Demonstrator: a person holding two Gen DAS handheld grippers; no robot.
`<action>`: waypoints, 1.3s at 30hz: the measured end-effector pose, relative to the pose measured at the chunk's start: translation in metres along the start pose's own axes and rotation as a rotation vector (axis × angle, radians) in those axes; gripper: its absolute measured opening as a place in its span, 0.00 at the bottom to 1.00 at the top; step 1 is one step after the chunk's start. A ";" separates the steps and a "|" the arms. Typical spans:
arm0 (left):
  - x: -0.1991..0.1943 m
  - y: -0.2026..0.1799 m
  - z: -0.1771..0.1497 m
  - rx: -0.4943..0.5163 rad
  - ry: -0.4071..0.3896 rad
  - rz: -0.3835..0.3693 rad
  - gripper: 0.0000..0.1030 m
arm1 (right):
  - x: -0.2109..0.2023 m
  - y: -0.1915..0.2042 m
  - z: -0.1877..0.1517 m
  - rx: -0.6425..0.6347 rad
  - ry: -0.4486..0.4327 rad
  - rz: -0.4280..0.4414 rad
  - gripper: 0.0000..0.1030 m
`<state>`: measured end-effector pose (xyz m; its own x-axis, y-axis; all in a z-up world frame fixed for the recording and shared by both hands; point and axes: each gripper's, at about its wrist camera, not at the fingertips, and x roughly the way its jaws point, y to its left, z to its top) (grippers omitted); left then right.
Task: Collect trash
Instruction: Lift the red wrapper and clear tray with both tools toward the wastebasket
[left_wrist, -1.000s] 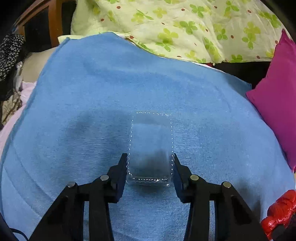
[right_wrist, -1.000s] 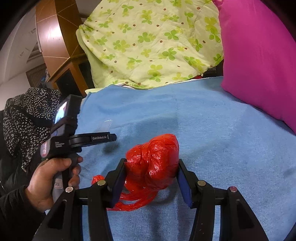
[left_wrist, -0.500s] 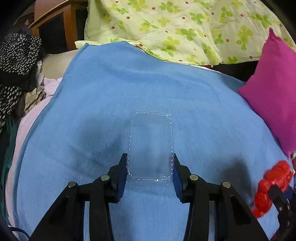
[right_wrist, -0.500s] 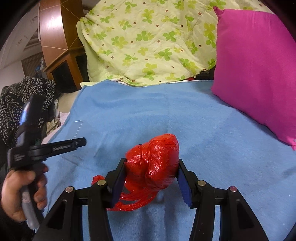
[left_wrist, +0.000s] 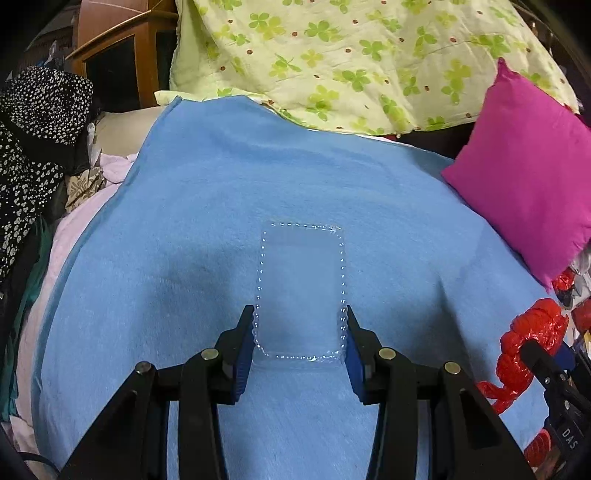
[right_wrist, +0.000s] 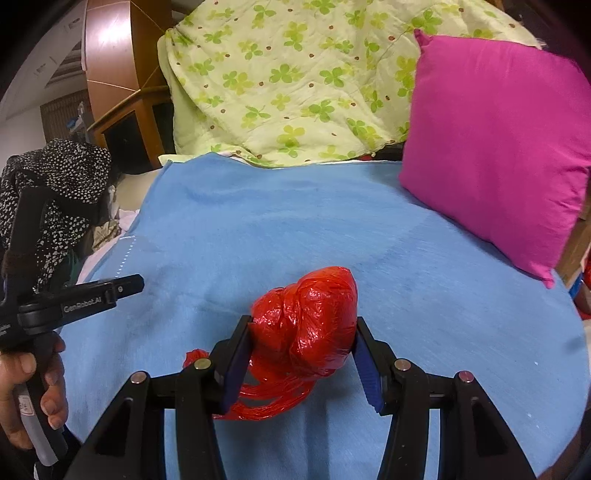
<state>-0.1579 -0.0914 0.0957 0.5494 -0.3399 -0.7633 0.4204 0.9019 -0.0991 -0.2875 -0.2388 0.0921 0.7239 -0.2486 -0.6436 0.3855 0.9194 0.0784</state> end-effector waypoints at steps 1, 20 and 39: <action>-0.003 -0.002 -0.002 0.005 -0.001 -0.004 0.44 | -0.004 -0.002 -0.002 0.003 -0.002 -0.004 0.54; -0.048 -0.063 -0.025 0.117 -0.039 -0.068 0.44 | -0.063 -0.044 -0.020 0.065 -0.054 -0.071 0.54; -0.062 -0.118 -0.033 0.207 -0.041 -0.134 0.44 | -0.105 -0.094 -0.039 0.121 -0.082 -0.149 0.54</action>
<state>-0.2656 -0.1680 0.1336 0.5063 -0.4669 -0.7250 0.6278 0.7759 -0.0613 -0.4215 -0.2870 0.1230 0.6959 -0.4081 -0.5909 0.5545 0.8282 0.0810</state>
